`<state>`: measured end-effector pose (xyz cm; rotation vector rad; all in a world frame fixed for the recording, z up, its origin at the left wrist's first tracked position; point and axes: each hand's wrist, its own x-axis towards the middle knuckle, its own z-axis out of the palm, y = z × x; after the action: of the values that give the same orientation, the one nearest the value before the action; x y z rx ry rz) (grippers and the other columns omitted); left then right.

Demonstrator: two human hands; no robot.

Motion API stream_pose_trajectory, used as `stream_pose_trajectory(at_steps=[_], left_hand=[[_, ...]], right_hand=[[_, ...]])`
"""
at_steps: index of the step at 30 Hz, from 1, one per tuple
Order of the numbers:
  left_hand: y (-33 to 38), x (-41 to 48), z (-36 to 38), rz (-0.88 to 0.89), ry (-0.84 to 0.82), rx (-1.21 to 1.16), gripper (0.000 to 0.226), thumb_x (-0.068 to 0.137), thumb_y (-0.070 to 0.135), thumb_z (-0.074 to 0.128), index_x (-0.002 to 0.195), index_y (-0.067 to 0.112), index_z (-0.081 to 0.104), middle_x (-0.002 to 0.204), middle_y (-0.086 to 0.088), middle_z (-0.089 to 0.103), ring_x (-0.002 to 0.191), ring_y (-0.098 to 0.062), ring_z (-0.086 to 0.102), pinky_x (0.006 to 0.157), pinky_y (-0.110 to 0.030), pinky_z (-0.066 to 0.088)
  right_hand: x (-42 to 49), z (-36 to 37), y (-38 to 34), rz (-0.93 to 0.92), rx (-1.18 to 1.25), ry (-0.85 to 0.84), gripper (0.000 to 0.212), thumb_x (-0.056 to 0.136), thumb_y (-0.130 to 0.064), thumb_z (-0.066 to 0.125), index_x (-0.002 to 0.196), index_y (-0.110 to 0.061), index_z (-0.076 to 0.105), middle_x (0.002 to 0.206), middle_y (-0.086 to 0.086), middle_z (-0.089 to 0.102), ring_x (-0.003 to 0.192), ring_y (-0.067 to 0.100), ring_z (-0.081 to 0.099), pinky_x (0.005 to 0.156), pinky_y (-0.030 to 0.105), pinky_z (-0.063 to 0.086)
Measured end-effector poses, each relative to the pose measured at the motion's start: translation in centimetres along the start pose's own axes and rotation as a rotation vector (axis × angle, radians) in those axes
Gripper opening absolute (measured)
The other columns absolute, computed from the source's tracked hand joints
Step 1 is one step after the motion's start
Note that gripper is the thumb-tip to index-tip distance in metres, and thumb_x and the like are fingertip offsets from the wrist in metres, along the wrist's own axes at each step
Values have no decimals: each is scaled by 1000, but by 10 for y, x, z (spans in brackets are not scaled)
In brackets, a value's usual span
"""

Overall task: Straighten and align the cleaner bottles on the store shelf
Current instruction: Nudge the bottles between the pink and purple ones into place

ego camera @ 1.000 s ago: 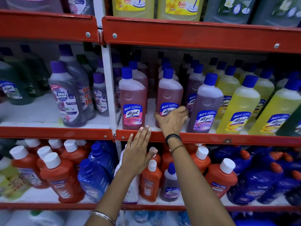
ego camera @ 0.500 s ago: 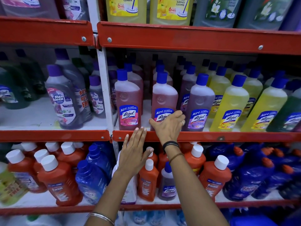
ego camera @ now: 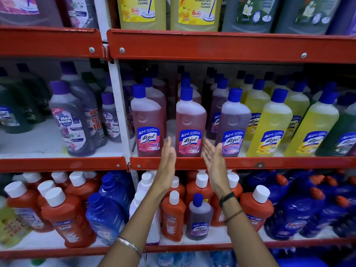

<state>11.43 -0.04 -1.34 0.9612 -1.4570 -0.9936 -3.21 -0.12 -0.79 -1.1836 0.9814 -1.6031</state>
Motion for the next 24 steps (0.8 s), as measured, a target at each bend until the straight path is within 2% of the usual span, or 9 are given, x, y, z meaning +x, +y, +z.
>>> stream_pose_trajectory(at_steps=[2,5,10,13,15,17,19,22,24], left_hand=[[4,8,2,-40,-42,-87,79,68,90,25,137,52,14,156,12,13,140,-3,16,115,-31,16],[7,10,2,-62,-93,-86,77,58,96,23,127,62,20,144,23,18,134,-1,19,109,-27,17],[4,10,-1,-55,-107,-131,92,59,95,25,140,50,20,143,21,24,132,0,24,107,-25,21],[6,9,2,-51,-84,-123,77,59,95,25,129,61,23,140,24,25,129,2,26,104,-23,23],[4,10,2,-39,-61,-93,71,61,94,25,126,64,24,135,32,26,124,10,30,102,-21,25],[2,11,1,-22,-45,-73,75,63,93,26,130,60,23,130,37,29,117,18,32,97,-13,28],[1,10,4,-12,-14,-100,71,70,87,26,133,55,24,135,32,32,126,10,33,93,-9,31],[3,-2,23,123,207,-71,52,90,66,31,135,41,37,148,10,36,135,-3,33,103,-19,33],[7,-14,43,271,354,30,44,96,44,35,130,20,48,139,-1,47,129,-7,41,106,-25,34]], right_hand=[[0,-1,1,5,-10,-26,79,80,-62,24,137,-10,41,140,4,47,116,-2,51,95,9,41],[1,-4,4,2,-21,-42,75,82,-61,25,136,-12,43,141,4,47,117,-2,50,100,14,39],[3,-9,5,-2,-33,-64,68,86,-57,27,134,-14,46,141,5,50,113,-3,54,100,15,41],[3,-9,2,-9,-58,-56,65,86,-55,26,132,-15,49,139,5,51,114,0,54,96,13,42],[2,-8,0,-8,-76,-52,63,87,-54,26,132,-16,49,139,5,51,115,2,52,93,11,43],[2,-7,-2,-5,-87,-66,59,90,-51,26,132,-17,48,139,5,51,117,3,51,92,11,43],[-1,-8,-3,-32,-85,-62,57,92,-51,29,130,-15,51,137,6,54,118,6,53,96,16,44],[-13,-16,-3,-193,-90,129,53,94,-48,32,113,-11,65,115,5,68,108,12,62,91,26,51],[-16,-33,-4,-317,-44,289,51,92,-45,31,106,-9,66,108,8,69,102,18,64,87,32,51]])
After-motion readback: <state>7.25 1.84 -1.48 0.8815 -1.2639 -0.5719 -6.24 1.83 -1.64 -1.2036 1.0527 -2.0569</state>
